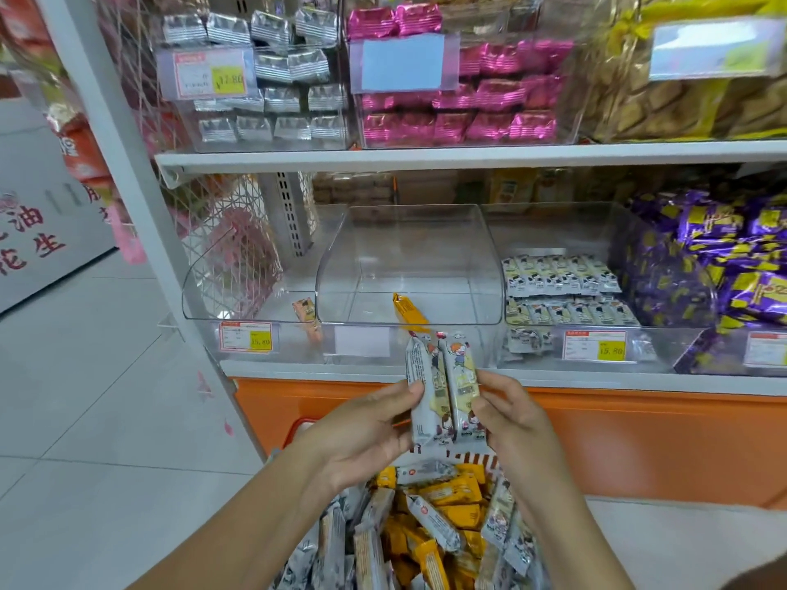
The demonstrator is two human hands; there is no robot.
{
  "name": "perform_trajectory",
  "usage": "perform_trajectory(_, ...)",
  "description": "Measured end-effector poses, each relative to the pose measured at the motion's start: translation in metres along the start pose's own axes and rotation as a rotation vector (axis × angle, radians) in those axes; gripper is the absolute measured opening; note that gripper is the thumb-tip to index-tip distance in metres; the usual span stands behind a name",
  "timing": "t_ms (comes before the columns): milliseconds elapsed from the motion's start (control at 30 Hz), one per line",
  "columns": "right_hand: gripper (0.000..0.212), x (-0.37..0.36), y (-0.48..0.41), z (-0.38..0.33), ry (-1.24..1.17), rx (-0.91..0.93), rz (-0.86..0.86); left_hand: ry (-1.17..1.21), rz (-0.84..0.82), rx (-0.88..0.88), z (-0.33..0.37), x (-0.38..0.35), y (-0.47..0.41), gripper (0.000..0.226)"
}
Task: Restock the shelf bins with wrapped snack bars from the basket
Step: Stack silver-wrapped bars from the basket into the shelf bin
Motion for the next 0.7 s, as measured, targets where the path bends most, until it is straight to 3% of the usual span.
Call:
perform_trajectory(200,0.024,-0.001,-0.001,-0.007,0.084,0.023,0.005,-0.063,-0.003,-0.089,0.008,-0.013,-0.007,0.027)
perform_trajectory(300,0.015,-0.004,0.002,-0.019,0.159,0.057,-0.019,-0.072,-0.001,-0.143,0.011,-0.019,-0.013,0.027)
perform_trajectory(367,0.037,-0.004,0.004,-0.025,0.26,0.084,-0.016,-0.078,0.016,-0.166,0.011,-0.022,-0.017,0.024)
perform_trajectory(467,0.061,0.008,0.002,-0.042,0.514,0.207,0.138,-0.108,-0.028,-0.166,0.012,-0.031,-0.025,0.031)
perform_trajectory(600,0.062,0.031,-0.009,-0.069,0.593,0.199,0.242,-0.169,-0.095,-0.213,0.032,-0.049,-0.031,0.041)
perform_trajectory(633,0.059,0.039,-0.016,-0.078,0.602,0.194,0.257,-0.261,-0.058,-0.268,0.041,-0.047,-0.032,0.038)
perform_trajectory(700,0.047,0.061,-0.031,-0.103,0.639,0.194,0.307,-0.727,0.112,-0.507,0.073,-0.042,-0.029,0.03)
Point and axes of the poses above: each hand's wrist, its own y-axis away from the middle knuckle, its own x-axis out of the back of the hand, z = x × y, the point moved 10 cm from there along -y, towards the middle knuckle, and after that the axes turned 8 degrees about y, right-handed, at the moved point
